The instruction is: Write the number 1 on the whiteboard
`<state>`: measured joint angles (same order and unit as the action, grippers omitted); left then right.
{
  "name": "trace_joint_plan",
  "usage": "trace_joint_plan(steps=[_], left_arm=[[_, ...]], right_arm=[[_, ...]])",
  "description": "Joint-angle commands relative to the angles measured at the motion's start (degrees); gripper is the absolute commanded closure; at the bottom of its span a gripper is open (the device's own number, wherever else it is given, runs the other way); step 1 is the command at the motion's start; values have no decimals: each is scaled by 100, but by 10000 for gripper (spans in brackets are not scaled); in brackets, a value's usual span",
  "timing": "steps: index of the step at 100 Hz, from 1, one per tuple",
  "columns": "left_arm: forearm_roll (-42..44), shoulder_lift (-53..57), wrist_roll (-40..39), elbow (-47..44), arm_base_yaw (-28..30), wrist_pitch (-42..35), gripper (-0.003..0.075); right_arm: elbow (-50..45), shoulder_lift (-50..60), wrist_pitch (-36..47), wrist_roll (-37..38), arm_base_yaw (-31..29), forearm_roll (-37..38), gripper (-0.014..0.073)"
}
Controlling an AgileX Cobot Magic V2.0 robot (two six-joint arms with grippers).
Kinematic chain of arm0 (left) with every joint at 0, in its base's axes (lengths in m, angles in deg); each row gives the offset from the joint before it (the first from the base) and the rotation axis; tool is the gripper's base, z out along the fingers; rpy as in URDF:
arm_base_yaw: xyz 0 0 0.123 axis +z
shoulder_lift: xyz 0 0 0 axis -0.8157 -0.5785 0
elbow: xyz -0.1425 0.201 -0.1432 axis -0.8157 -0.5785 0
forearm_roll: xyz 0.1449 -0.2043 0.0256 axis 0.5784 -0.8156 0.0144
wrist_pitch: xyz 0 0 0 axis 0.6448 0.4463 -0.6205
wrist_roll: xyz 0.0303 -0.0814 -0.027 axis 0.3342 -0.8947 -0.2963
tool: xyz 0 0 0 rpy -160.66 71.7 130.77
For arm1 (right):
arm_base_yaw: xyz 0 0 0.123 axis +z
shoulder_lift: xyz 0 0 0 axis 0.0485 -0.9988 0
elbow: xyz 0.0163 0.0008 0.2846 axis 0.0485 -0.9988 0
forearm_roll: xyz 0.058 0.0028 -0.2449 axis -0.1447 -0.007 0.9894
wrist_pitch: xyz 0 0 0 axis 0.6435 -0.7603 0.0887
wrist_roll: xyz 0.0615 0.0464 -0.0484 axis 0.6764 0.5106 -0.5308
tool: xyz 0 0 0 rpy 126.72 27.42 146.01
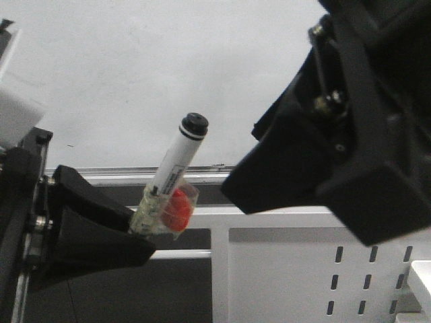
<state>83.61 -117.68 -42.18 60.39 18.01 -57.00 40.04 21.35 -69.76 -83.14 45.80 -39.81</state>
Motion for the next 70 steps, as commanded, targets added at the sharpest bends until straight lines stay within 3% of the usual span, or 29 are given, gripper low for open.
trace_joint_plan(steps=[1, 22, 70], left_arm=[[79, 368, -9, 146, -60, -108, 740], [252, 414, -9, 494, -299, 999, 740], [291, 414, -9, 923, -422, 1099, 740]], right_arm=[[206, 21, 734, -66, 0, 98, 214], [563, 6, 732, -66, 0, 88, 215], [783, -95, 312, -66, 159, -80, 215]])
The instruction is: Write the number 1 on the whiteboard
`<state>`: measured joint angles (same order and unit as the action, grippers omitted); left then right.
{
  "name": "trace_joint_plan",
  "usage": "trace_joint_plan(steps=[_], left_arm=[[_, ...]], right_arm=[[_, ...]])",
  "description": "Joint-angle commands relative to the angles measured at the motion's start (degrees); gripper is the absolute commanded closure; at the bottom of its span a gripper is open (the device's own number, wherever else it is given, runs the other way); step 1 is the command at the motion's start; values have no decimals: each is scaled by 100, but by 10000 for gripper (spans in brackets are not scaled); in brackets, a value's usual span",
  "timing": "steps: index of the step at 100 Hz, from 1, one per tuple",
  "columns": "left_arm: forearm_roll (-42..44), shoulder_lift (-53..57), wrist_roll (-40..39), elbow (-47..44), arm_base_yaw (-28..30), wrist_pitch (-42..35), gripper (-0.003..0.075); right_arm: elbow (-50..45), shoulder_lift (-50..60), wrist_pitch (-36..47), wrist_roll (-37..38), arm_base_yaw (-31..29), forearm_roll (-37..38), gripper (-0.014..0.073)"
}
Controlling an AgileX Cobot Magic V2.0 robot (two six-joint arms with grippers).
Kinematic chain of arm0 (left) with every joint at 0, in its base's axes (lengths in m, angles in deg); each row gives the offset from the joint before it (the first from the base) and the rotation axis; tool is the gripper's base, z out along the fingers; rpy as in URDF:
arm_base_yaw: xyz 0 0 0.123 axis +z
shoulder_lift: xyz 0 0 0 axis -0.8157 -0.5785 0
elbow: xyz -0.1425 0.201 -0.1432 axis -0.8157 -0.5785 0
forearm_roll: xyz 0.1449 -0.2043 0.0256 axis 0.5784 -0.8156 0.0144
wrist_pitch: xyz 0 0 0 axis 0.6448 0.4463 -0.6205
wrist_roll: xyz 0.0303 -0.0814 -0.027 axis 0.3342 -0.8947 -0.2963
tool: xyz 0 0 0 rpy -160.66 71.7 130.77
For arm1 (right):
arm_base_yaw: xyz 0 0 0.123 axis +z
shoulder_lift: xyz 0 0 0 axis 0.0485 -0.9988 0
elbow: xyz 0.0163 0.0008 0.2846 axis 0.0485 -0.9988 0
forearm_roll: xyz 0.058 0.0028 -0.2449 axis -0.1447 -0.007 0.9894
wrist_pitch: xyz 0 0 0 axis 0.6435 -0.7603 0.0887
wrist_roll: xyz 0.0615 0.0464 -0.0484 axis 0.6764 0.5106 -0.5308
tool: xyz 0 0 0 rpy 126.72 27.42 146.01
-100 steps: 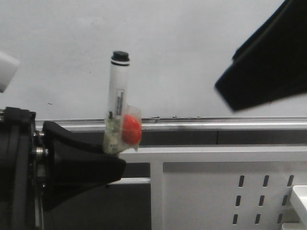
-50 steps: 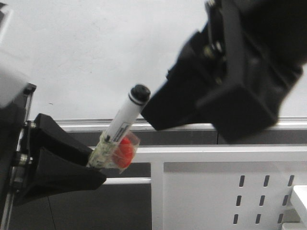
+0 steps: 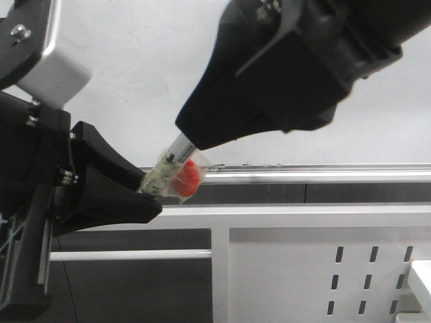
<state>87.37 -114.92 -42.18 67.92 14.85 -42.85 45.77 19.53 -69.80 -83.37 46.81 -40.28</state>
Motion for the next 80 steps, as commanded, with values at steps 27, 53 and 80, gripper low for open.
trace_joint_plan(steps=[27, 53, 80], left_arm=[[-95, 138, -9, 182, -298, -444, 740], [-258, 138, -9, 192, -298, -552, 740], [-247, 138, -9, 192, -298, -599, 740]], right_arm=[[209, 88, 186, -43, 63, -91, 215], [209, 88, 84, -43, 63, -114, 215], [209, 88, 54, -43, 63, -210, 476]])
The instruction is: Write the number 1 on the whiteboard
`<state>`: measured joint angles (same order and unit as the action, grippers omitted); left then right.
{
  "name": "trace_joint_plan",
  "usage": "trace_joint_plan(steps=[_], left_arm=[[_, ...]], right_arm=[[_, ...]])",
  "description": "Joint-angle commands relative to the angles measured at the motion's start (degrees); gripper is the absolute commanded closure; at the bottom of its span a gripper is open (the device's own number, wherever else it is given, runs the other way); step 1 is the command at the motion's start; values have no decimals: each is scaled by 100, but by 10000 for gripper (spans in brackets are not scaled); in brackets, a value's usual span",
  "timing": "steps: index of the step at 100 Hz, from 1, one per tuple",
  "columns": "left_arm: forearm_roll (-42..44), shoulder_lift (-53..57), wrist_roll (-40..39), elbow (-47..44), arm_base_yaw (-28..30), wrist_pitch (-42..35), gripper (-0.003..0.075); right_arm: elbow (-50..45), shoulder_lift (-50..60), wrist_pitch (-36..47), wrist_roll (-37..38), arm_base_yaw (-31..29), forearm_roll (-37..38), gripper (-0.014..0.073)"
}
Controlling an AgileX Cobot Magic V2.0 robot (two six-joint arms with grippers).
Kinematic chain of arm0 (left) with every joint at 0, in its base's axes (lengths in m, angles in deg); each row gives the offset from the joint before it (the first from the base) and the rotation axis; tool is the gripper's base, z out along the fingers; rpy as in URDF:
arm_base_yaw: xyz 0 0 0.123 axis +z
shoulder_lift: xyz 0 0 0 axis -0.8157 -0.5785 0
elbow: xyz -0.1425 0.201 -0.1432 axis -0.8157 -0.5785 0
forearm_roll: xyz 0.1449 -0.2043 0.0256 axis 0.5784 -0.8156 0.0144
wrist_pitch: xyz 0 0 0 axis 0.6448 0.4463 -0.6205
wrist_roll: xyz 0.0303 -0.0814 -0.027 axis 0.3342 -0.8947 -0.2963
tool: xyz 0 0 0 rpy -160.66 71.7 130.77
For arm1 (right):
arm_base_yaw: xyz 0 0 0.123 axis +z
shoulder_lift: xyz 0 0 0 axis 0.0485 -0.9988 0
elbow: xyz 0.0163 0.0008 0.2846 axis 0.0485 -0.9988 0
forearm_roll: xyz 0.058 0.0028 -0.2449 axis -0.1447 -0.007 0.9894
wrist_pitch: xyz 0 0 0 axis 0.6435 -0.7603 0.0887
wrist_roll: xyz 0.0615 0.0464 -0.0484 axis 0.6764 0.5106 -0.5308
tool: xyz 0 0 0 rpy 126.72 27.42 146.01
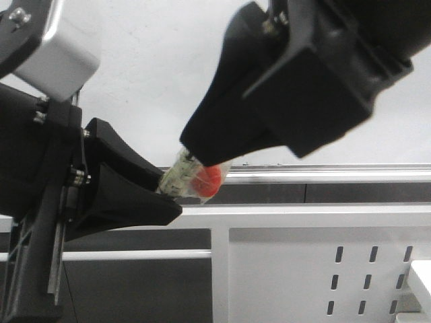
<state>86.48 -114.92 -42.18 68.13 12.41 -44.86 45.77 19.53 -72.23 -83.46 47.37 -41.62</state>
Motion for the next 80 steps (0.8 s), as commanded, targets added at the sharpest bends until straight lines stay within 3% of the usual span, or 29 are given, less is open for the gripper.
trace_joint_plan(steps=[1, 7, 36, 43, 60, 67, 80], left_arm=[[-159, 138, -9, 170, -55, -411, 740], [-159, 138, -9, 170, -55, -483, 740], [-159, 138, -19, 170, -55, -508, 720], [-106, 138, -19, 170, -55, -608, 632], [-254, 138, -36, 170, -55, -1012, 273], [-525, 189, -50, 170, -55, -959, 230], [-1048, 507, -50, 145, -55, -1017, 259]], right_arm=[[209, 88, 297, -34, 7, -89, 514], [209, 88, 297, -34, 7, -92, 664], [209, 88, 271, -34, 7, -113, 665], [209, 88, 163, -34, 7, -113, 666], [209, 88, 197, -34, 7, -179, 666], [209, 88, 251, -34, 7, -179, 666], [209, 134, 361, 114, -73, -179, 666]])
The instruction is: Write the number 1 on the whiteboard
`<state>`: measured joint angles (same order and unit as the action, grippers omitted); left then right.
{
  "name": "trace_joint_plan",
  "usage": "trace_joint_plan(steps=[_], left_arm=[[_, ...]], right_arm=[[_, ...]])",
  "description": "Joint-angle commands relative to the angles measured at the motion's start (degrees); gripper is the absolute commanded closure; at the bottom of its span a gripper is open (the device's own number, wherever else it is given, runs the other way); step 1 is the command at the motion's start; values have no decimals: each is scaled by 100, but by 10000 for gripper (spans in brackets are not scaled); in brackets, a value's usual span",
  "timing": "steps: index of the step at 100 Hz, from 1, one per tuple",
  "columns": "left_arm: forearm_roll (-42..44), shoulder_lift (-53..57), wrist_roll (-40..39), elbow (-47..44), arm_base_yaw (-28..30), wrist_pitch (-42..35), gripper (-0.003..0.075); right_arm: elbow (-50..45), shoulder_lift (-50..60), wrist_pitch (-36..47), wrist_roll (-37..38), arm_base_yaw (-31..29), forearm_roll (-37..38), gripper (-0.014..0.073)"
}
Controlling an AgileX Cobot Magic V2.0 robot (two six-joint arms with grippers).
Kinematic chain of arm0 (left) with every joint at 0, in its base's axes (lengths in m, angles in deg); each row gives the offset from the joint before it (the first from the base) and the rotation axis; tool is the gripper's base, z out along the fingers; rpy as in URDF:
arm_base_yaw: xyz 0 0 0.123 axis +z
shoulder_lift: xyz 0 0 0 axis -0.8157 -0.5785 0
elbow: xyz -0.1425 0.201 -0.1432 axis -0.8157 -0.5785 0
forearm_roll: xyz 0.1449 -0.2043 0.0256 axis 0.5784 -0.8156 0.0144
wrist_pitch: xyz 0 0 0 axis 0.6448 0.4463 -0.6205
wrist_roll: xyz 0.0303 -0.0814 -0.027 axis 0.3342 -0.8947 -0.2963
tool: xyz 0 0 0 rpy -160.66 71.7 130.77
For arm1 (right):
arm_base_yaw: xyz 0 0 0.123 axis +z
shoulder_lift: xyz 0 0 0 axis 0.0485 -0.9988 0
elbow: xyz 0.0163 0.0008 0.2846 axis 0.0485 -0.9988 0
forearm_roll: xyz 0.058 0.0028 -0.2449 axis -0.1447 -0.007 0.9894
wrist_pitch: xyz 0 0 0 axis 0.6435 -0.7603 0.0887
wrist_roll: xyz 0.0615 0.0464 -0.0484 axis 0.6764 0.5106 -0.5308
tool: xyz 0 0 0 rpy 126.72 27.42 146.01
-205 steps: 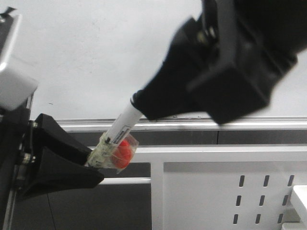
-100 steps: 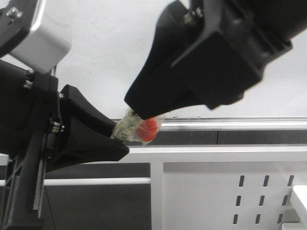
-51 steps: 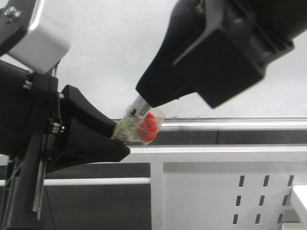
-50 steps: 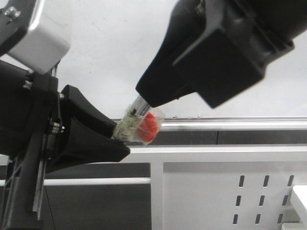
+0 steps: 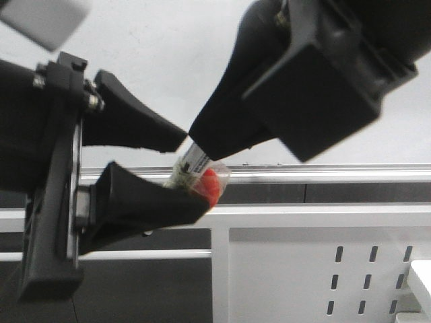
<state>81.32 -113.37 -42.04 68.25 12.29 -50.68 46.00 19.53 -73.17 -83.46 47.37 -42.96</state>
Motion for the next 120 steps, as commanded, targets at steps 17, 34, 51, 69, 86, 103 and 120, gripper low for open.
trace_joint_plan(steps=[17, 34, 51, 69, 86, 103, 120], left_arm=[[-1664, 1027, -64, 68, -42, -506, 305], [-2511, 1965, -64, -345, -42, -621, 334], [-3612, 2724, -64, -974, -42, -842, 474], [-4261, 2858, -7, -1551, -31, -1264, 740], [-4854, 2795, -7, -1783, -31, -1695, 740], [-4882, 2618, -7, -1810, -31, -2013, 740], [-4882, 2358, -7, -1810, -31, -2390, 740]], right_arm=[[187, 376, 737, 157, -432, -45, 663], [187, 631, 761, 157, -1073, -45, 663], [187, 925, 879, 157, -1289, -82, 663], [187, 1264, 870, 157, -1289, -217, 663], [187, 1640, 878, 157, -1289, -253, 663], [187, 1702, 1045, 157, -1289, -123, 663], [187, 1466, 1221, 157, -1289, 12, 663]])
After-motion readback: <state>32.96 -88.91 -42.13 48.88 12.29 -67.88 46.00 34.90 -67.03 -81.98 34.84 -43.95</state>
